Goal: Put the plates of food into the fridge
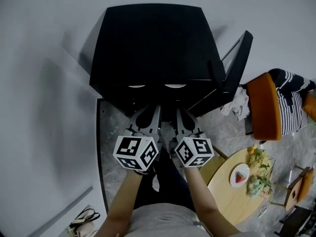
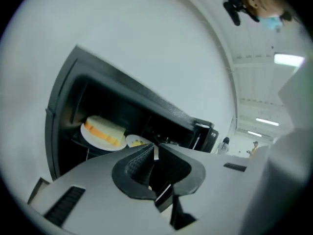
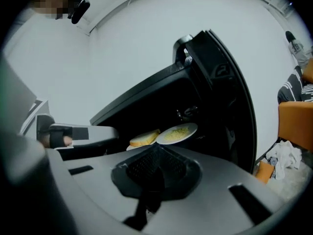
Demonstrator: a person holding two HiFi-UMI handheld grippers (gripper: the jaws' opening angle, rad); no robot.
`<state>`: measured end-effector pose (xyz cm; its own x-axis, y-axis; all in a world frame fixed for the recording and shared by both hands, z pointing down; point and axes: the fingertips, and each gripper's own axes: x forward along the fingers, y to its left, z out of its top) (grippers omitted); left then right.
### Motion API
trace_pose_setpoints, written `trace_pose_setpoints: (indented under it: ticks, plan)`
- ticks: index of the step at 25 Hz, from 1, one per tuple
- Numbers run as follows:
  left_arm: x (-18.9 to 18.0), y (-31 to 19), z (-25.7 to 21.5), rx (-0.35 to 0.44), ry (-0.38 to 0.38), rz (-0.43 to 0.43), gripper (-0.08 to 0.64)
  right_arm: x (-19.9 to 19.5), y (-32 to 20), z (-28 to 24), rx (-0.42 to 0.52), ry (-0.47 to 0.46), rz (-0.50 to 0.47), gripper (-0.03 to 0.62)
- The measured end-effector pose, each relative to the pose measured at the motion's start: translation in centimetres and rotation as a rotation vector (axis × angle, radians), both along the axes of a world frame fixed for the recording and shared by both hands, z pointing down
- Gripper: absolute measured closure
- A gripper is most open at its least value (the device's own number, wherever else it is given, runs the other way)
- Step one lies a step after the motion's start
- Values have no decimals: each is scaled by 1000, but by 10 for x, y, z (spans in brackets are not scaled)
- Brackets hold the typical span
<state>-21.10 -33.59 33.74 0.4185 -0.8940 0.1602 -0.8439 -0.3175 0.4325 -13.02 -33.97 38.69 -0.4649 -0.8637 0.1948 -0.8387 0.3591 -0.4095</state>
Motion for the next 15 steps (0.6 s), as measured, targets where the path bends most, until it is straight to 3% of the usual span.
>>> trace_pose_setpoints:
  ticks: [5, 15]
  plan:
    - [-2, 31, -31, 110, -105, 18, 538, -5, 37, -20, 48, -37, 25, 578]
    - [-10, 102, -52, 159, -98, 63, 538, -1, 114, -52, 119, -61, 118, 578]
